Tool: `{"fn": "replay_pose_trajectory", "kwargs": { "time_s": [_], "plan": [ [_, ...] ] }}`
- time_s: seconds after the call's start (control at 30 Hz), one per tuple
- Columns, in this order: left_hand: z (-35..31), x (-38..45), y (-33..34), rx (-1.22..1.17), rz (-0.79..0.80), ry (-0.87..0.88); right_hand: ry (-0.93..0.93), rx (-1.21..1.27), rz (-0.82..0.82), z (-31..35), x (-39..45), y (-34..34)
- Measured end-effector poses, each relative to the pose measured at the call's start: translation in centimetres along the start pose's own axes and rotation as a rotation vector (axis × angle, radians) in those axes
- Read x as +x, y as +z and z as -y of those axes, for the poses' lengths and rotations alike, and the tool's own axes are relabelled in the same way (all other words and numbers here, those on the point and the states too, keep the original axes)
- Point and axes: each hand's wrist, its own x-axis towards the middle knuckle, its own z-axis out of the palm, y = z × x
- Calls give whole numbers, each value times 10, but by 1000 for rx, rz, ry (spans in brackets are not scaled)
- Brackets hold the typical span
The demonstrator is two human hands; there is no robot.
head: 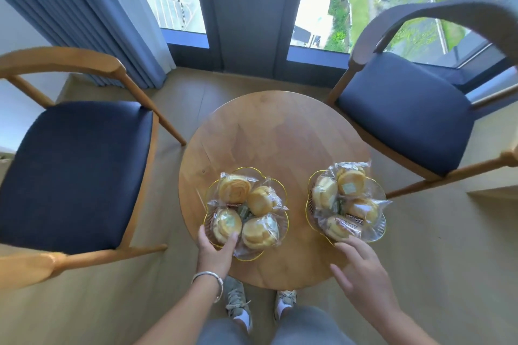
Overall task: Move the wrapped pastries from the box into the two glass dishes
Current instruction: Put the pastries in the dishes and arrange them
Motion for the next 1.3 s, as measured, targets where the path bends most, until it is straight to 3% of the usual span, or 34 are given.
{"fn": "replay_pose_trajectory", "kwargs": {
  "time_s": [0.23,0.33,0.47,0.63,1.3],
  "plan": [
    [-11,2,4,64,-62,53,-34,38,-192,-15,13,-21],
    [-9,6,2,44,-72,12,153,90,-309,-31,41,-36],
    [-9,6,7,-23,-101,5,477,72,-114,-72,78,-49],
    [-14,1,22,-109,-155,-27,519,-51,170,-89,100,-24],
    [-22,7,41,-183,-183,-15,548,-34,147,-32,116,14]
  ]
}}
